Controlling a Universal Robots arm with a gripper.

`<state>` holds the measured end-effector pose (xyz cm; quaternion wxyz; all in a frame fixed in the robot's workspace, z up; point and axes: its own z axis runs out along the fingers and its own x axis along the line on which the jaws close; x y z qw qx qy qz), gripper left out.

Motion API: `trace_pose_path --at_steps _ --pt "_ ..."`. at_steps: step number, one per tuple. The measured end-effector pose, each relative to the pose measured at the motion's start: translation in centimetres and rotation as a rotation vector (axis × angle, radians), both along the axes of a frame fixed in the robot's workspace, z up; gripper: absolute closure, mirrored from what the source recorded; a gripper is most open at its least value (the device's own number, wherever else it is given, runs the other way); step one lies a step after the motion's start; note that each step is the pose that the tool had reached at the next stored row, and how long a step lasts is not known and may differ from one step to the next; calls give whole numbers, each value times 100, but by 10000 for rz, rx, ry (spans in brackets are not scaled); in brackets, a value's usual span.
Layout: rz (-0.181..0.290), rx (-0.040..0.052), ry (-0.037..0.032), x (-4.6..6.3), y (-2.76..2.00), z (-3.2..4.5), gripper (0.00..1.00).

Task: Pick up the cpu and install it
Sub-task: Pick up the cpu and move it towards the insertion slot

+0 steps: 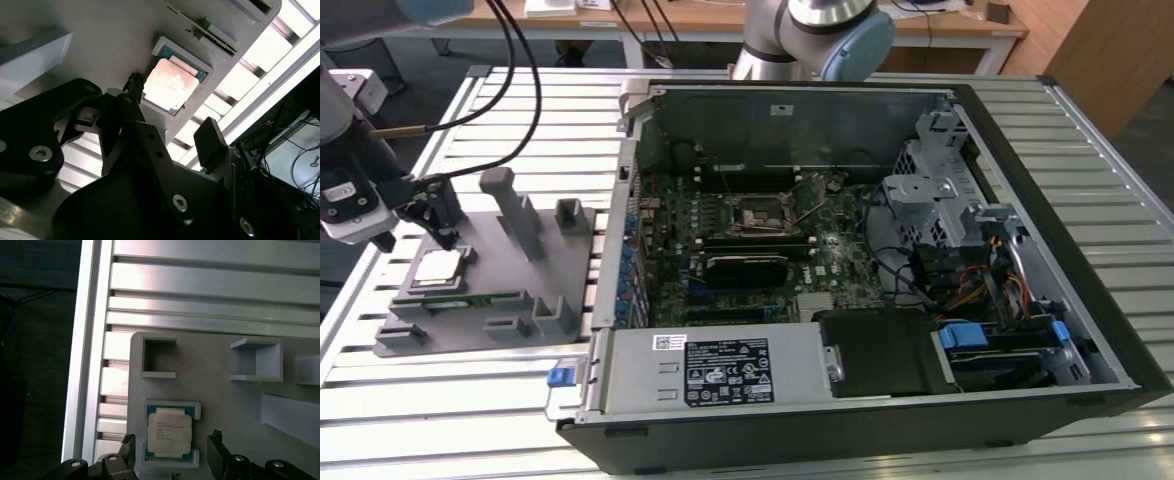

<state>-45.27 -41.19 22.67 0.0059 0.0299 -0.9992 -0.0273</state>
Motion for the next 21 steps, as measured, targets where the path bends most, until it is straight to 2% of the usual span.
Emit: trace_pose_path --at_steps 9,21 --pt "10 1 0 -1 -1 -115 33" --pt "12 0 0 -1 -3 -225 33"
